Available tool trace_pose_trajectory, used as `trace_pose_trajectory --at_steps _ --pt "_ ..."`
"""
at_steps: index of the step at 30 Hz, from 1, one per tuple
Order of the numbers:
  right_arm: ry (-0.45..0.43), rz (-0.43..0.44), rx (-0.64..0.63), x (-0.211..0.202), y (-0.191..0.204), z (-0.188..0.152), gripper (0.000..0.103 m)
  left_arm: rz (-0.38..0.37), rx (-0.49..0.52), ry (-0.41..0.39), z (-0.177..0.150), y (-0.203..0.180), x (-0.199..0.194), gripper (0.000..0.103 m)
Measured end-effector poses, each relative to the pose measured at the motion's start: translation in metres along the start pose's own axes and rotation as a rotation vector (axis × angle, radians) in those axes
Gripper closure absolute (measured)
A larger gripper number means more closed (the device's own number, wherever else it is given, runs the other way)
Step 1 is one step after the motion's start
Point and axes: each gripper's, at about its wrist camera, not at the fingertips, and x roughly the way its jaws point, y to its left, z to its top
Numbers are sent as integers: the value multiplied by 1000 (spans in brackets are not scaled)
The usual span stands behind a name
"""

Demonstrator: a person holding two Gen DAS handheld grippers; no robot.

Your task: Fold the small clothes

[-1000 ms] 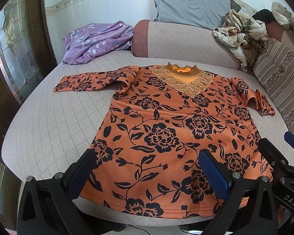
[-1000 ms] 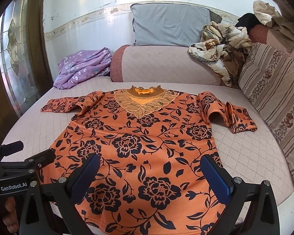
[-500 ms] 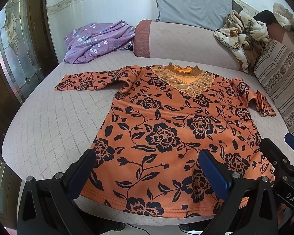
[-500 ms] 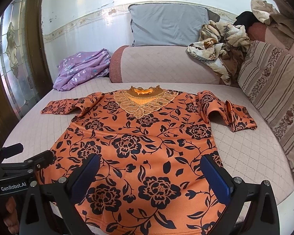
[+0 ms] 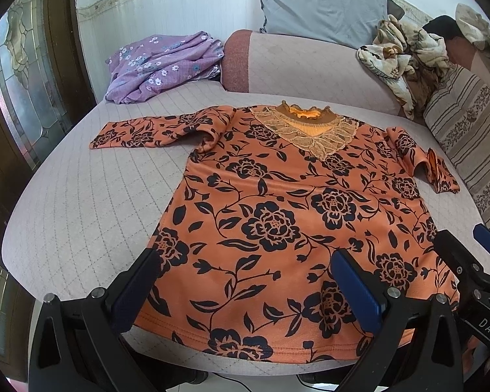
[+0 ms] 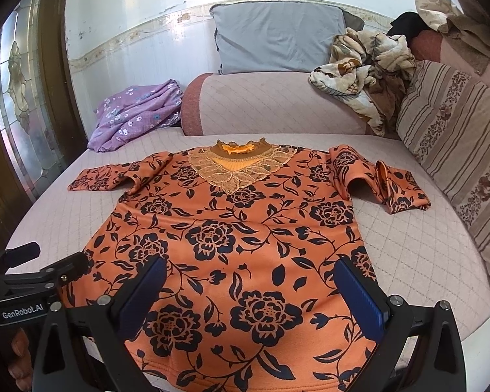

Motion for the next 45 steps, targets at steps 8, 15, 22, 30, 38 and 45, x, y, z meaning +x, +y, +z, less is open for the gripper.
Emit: trace_pose_trajectory --at_steps 8,15,22,30,38,45 --pt "13 8 24 5 -8 -4 0 11 6 11 -1 -2 3 0" --pt "20 10 26 8 -9 -6 0 11 6 22 -2 -1 8 0" --pt "39 18 22 14 -8 -8 0 10 -1 34 -2 -1 13 0" --pt "25 52 14 18 -16 -2 0 -12 -35 13 5 18 17 0" --pt "-25 -142 135 46 -154 41 0 42 -297 -37 57 128 56 0" --pt "124 -185 234 123 -253 68 24 98 -325 37 62 152 123 0"
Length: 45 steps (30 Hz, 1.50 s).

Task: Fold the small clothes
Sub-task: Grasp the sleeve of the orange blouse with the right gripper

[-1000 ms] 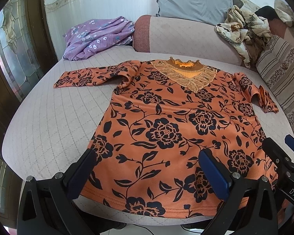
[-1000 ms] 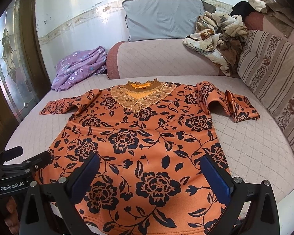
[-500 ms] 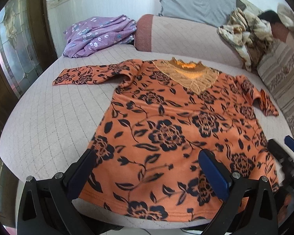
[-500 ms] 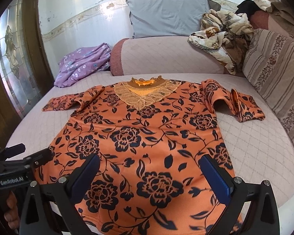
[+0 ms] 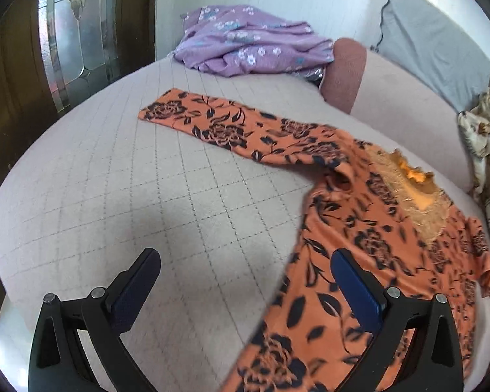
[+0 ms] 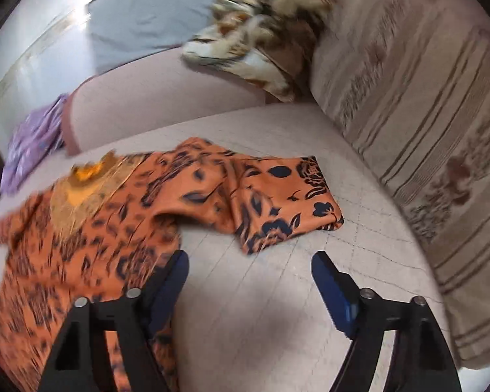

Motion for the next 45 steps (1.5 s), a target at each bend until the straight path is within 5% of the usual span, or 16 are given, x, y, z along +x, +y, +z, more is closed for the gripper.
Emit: trace_pose_trajectory --at_steps 6,12,16,17,24,28,33,36,38,45 --pt "51 7 -13 51 11 38 30 -39 23 4 1 -11 31 0" --pt "202 -62 -72 119 21 35 65 -79 17 47 -5 -16 48 0" --pt "223 -48 -71 124 19 34 90 -107 25 23 -4 -22 43 0" --pt "215 -30 -39 119 15 37 98 -112 27 23 -4 -23 43 0" --pt "75 131 131 61 13 92 98 -172 15 6 -1 -24 32 0" --pt "-38 253 146 12 46 141 99 -198 -21 0 2 -17 29 0" --pt "-174 380 35 -59 132 194 99 -227 -55 -4 4 -11 25 0" --pt "-172 366 -25 -70 168 204 86 -233 -62 -4 4 -7 23 0" --pt "-105 326 -45 -51 173 194 9 -244 -70 -1 5 -5 23 0" --pt "20 297 515 26 15 62 15 -257 -76 15 3 -8 25 0"
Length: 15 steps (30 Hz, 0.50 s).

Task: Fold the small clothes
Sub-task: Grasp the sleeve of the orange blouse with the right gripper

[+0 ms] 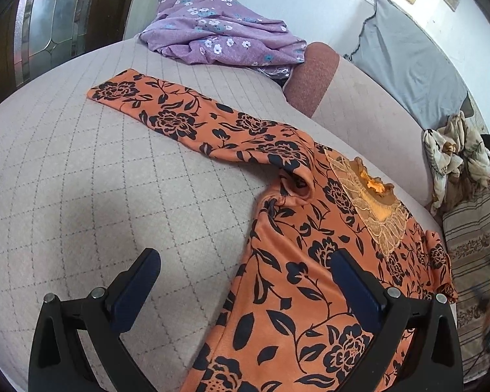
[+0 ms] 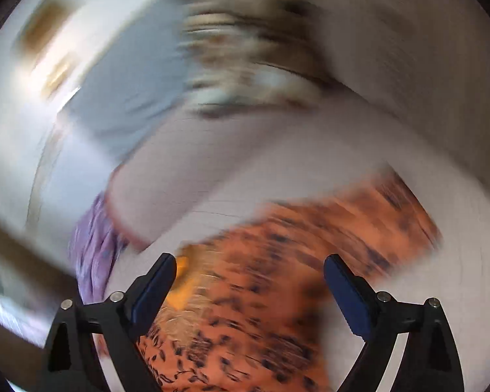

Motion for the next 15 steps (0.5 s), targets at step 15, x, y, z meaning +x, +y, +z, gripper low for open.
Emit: trace_pose_trajectory --at_steps 15 --pt "64 -3 307 73 -104 3 39 84 108 51 -14 -20 26 0"
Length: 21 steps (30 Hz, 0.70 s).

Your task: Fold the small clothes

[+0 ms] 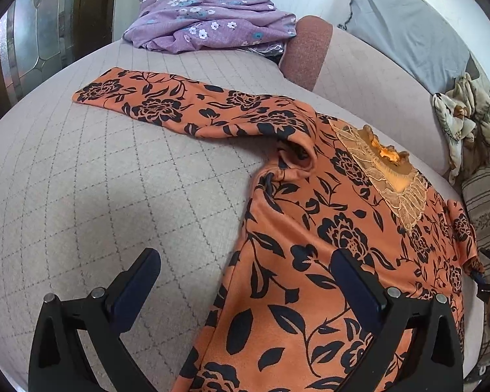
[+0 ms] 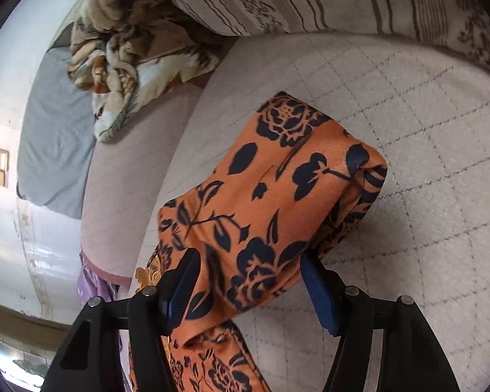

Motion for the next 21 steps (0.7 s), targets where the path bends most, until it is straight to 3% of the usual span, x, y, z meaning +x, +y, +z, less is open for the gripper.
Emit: trace_pose_trajectory --at_steps 4,6,8,10,14,18,21 --pt "3 17 -32 12 10 5 66 -4 9 4 0 -3 1 0" --pt "19 -13 -31 23 11 11 72 -6 17 3 0 -4 1 0" --pt "41 -41 -24 31 11 14 96 -7 19 1 1 -4 0 0" --pt "30 -31 -59 29 23 13 96 -13 4 2 2 -1 0 0" --pt "-11 116 -175 0 86 11 97 -43 -28 -9 3 3 -7 0" --pt "-36 341 -290 -36 184 -6 97 -54 -34 -28 5 4 -13 0" --pt "-13 560 -378 -57 267 -45 97 -65 -53 -33 7 8 -16 0"
